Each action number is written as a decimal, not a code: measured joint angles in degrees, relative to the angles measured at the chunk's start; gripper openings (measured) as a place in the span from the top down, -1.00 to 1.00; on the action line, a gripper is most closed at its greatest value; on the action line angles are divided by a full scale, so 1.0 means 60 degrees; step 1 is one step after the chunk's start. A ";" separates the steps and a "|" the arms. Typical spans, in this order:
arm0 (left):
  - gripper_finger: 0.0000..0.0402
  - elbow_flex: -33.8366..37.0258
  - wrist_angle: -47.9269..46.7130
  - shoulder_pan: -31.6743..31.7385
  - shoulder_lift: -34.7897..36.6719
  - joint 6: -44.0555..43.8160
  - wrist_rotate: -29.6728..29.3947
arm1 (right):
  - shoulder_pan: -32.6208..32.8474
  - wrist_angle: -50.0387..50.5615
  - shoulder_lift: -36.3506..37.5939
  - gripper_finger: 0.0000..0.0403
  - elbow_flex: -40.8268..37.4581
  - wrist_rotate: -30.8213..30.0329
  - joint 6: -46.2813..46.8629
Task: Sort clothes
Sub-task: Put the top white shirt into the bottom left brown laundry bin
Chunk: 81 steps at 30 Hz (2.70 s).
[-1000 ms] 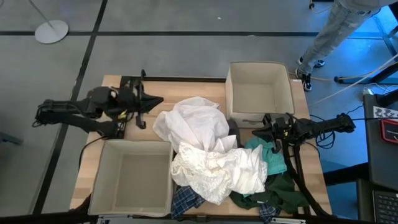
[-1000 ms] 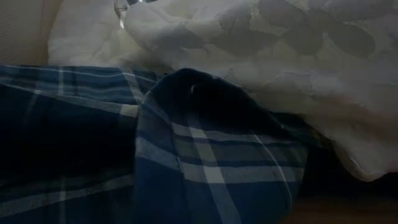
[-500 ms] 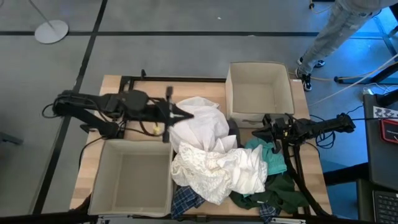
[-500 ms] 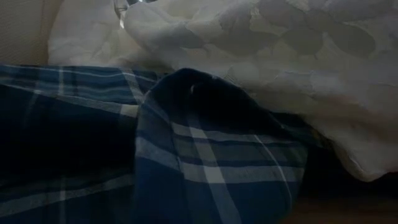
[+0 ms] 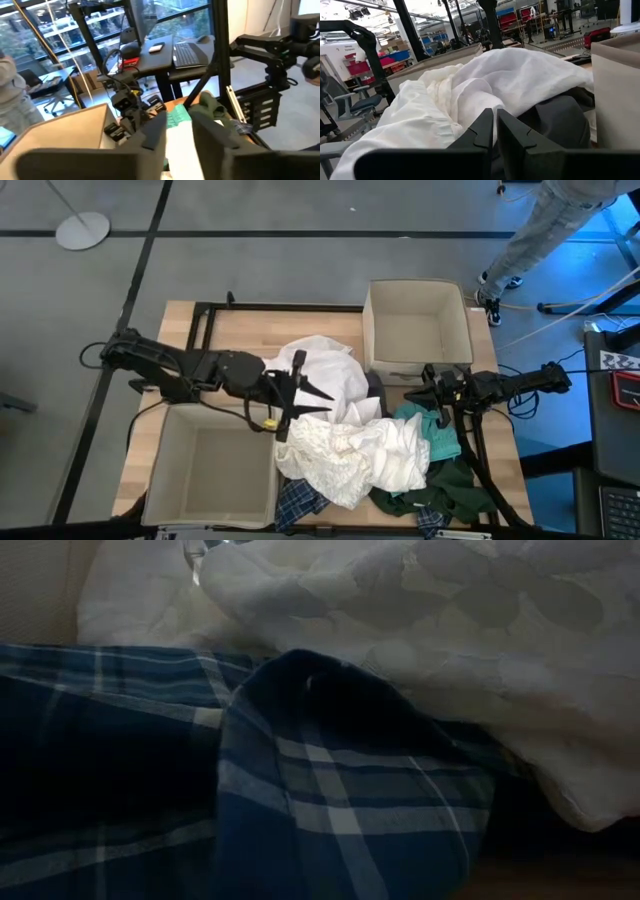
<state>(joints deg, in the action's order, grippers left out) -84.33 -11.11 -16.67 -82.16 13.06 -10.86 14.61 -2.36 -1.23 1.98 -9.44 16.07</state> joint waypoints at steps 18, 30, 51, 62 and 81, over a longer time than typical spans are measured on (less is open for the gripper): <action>-0.41 -0.0211 -0.1635 0.0000 -0.0497 -0.1115 -0.1057 | 0.0000 0.0602 -0.0004 0.86 0.0015 0.0500 -0.0002; -0.42 -0.0204 -0.3218 -0.0181 -0.1974 -0.1198 -0.0995 | -0.0003 0.0621 -0.0004 0.86 0.0018 0.0333 -0.0046; -0.35 -0.0058 -0.3639 -0.0418 -0.3081 -0.2125 0.0661 | -0.0002 0.0628 -0.0015 0.86 0.0015 0.0325 -0.0101; -0.19 -0.0058 -0.3472 -0.0419 -0.3338 -0.1671 0.0719 | 0.0000 0.0621 -0.0015 0.86 0.0011 0.0245 -0.0097; 0.94 -0.0058 -0.3489 -0.0466 -0.3338 -0.0773 0.1056 | -0.0003 0.0570 -0.0015 0.86 0.0000 0.0147 -0.0480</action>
<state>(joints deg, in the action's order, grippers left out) -84.68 -32.04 -19.46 -102.19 8.43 -4.53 14.59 1.06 -1.32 1.98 -8.56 13.19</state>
